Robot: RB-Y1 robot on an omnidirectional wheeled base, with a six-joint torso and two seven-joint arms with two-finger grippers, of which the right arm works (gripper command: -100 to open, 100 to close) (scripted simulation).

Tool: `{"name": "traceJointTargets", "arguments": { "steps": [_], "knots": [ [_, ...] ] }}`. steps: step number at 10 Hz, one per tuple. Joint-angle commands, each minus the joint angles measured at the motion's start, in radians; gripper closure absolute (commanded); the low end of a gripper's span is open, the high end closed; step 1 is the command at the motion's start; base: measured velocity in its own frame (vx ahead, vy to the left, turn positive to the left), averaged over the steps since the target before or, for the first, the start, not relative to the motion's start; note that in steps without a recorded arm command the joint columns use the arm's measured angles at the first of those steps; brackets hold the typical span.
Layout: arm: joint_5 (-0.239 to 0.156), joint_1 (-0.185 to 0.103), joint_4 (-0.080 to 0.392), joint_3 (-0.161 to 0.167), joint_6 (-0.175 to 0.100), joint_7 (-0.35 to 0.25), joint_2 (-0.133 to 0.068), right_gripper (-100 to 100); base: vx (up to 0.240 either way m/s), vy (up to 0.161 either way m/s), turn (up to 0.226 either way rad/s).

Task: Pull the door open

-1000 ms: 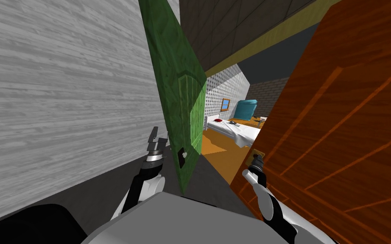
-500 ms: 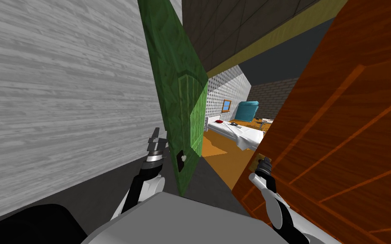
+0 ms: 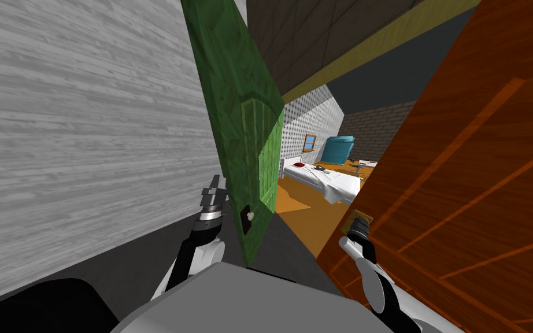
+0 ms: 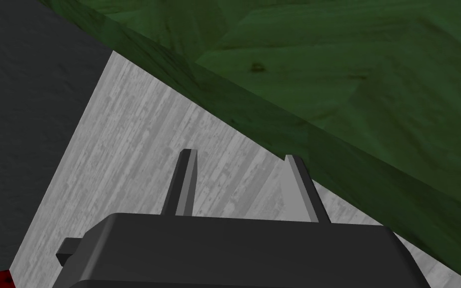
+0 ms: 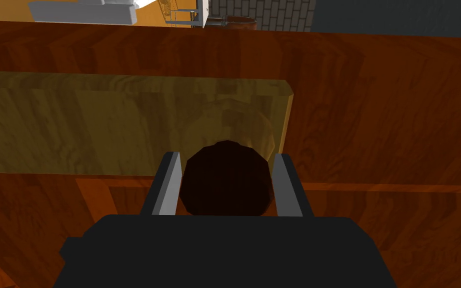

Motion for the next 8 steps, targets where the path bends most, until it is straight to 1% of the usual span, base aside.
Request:
{"name": "traceJointTargets", "arguments": {
  "steps": [1, 2, 3, 4, 5, 6, 7, 8],
  "knots": [
    [0.0, -0.002, -0.004, -0.001, -0.003, 0.0, -0.005, 100, 0.0, 0.0, 0.0],
    [0.0, -0.002, -0.004, -0.001, -0.003, 0.0, -0.005, 100, 0.0, 0.0, 0.0],
    [0.008, -0.004, -0.004, 0.017, 0.005, -0.011, 0.005, 100, -0.128, -0.004, 0.027],
    [0.014, -0.006, -0.006, 0.029, 0.009, -0.019, 0.008, 100, -0.218, 0.01, 0.046],
    [0.014, -0.006, -0.006, 0.029, 0.009, -0.019, 0.008, 100, -0.163, 0.002, 0.033],
    [0.028, -0.013, -0.012, 0.057, 0.018, -0.038, 0.015, 100, -0.208, -0.011, 0.039],
    [0.028, -0.013, -0.012, 0.057, 0.018, -0.038, 0.015, 100, -0.192, 0.001, 0.033],
    [0.04, -0.018, -0.017, 0.081, 0.026, -0.053, 0.022, 100, -0.215, 0.044, 0.024]
  ]
}}
